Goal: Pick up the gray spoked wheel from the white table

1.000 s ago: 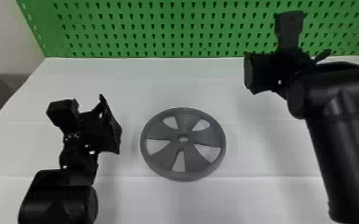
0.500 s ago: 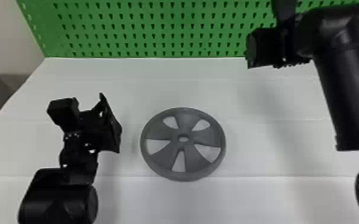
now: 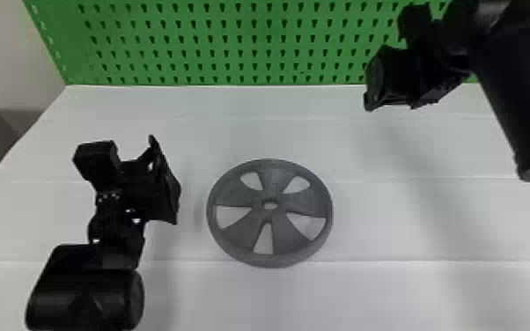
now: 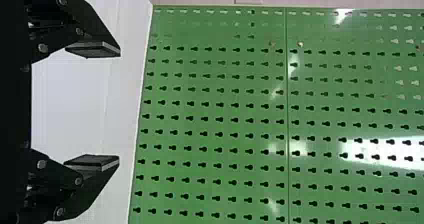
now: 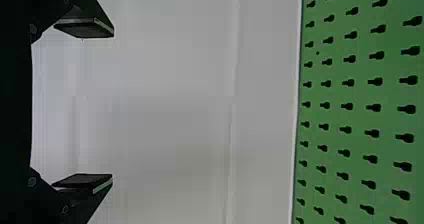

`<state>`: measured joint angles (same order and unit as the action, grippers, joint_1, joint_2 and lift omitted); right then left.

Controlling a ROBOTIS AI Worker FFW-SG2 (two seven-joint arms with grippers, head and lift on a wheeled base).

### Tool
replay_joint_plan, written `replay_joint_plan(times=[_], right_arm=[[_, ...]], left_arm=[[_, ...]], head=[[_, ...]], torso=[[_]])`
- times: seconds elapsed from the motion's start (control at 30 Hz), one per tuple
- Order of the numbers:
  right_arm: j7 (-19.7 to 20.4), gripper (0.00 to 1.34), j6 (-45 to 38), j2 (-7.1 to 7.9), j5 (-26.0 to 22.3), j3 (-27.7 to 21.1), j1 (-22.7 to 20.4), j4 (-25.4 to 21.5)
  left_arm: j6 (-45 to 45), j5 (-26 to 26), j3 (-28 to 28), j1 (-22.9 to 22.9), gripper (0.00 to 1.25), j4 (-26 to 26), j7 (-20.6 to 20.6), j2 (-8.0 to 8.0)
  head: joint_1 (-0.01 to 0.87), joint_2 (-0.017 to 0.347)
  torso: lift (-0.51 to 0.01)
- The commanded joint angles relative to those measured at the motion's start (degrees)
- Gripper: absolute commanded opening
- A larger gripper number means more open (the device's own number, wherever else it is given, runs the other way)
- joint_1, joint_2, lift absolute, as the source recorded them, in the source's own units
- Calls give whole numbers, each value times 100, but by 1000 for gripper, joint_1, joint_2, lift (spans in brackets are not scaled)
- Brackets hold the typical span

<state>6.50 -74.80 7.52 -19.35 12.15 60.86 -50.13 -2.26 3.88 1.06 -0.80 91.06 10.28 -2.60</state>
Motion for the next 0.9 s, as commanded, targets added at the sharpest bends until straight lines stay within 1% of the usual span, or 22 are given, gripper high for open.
replay_joint_plan(times=[0.0,0.1,0.13,0.2,0.27,0.3,0.33,0.37,0.4,0.47,0.5,0.53,0.57,0.67,0.7,0.73,0.87], right_arm=[[0,1081,-140,206,-886,543,216,610],[9,1081,-131,259,-1501,1071,401,1129],[9,1081,-105,268,-1642,1220,444,1252],[9,1081,-61,303,-1879,1554,515,1410],[9,1081,-61,303,-2064,1809,576,1551],[9,1081,-52,303,-2257,1976,620,1682],[9,1081,-26,312,-2468,2178,664,1788],[9,1081,27,338,-2793,2530,743,1911],[44,1081,53,347,-3022,2793,814,1999],[114,1081,71,364,-3356,3250,919,2096],[132,1081,115,382,-3549,3558,981,2122],[132,1081,141,373,-3716,3734,1016,2192],[149,1081,185,382,-4015,3971,1060,2289],[158,1081,255,400,-4656,4437,1139,2465],[158,1081,264,400,-4779,4533,1148,2482],[158,1081,282,408,-4990,4744,1174,2509],[167,1081,335,408,-5702,5263,1253,2676]], left_arm=[[76,-36,-44,45,765,25,0,-56],[111,-45,-44,53,764,34,0,-100],[111,-45,-44,62,764,43,0,-109],[146,-45,-79,80,764,43,0,-144],[164,-45,-88,80,764,52,0,-162],[164,-45,-88,89,764,52,0,-179],[173,-54,-97,89,764,61,0,-179],[173,-54,-97,89,764,61,0,-188],[182,-62,-106,97,764,61,0,-197],[190,-71,-123,115,764,61,0,-214],[199,-71,-132,124,764,61,0,-232],[208,-71,-132,115,764,61,0,-232],[208,-71,-141,115,764,69,0,-250],[226,-71,-167,124,764,69,0,-276],[234,-71,-176,124,764,69,0,-276],[234,-71,-176,124,764,69,0,-285],[243,-71,-176,124,764,69,9,-311]], head=[[782,66],[782,66],[782,66],[782,66],[782,66],[782,66],[782,66],[782,66],[782,66],[782,66],[782,66],[782,66],[782,66],[782,66],[782,66],[782,66],[782,66]], torso=[[-81],[-81],[-81],[-81],[-81],[-81],[-81],[-81],[-81],[-81],[-81],[-81],[-81],[-81],[-81],[-81],[-81]])
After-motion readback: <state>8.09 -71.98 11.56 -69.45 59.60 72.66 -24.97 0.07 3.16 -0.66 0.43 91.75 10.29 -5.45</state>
